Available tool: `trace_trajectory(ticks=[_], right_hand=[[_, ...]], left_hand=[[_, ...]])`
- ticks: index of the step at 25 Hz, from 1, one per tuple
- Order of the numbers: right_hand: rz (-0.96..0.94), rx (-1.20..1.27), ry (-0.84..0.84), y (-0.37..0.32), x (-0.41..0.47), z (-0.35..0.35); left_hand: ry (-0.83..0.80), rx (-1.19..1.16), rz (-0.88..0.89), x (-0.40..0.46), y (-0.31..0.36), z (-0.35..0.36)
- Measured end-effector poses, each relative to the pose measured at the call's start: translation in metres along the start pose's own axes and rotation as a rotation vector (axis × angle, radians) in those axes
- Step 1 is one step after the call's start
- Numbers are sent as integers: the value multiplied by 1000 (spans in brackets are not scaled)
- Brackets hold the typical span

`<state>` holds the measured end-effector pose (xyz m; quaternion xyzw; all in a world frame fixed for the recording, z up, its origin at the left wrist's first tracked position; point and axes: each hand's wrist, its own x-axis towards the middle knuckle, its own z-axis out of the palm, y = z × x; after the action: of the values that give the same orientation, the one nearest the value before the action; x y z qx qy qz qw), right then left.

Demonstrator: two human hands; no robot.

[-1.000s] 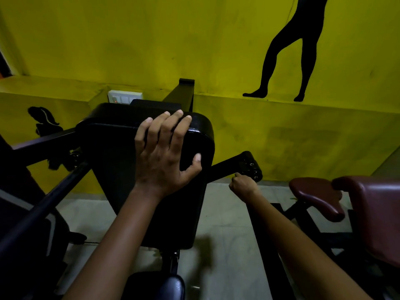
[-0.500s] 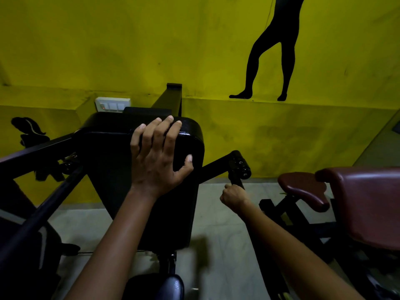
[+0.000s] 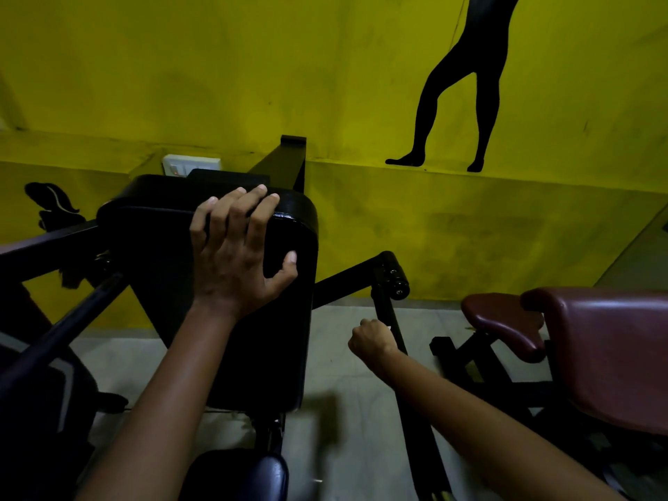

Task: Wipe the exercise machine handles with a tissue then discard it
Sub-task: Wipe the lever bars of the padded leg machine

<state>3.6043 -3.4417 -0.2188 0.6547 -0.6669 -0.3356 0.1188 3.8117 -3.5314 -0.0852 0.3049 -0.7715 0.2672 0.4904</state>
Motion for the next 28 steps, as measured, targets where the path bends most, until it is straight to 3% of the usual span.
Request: trace_trajectory(ticks=[5, 15, 18, 22, 28], right_hand=[[-1, 39, -37, -2, -6, -2], [168, 221, -217, -4, -11, -30], [183, 409, -162, 8, -29, -35], [347, 782, 52, 37, -58, -19], [491, 932, 62, 38, -76, 1]], left_hand=[[10, 2, 7, -1, 0, 2], [34, -128, 44, -3, -5, 5], [31, -158, 55, -2, -7, 5], [14, -166, 44, -3, -5, 4], [-52, -165, 8, -2, -2, -8]])
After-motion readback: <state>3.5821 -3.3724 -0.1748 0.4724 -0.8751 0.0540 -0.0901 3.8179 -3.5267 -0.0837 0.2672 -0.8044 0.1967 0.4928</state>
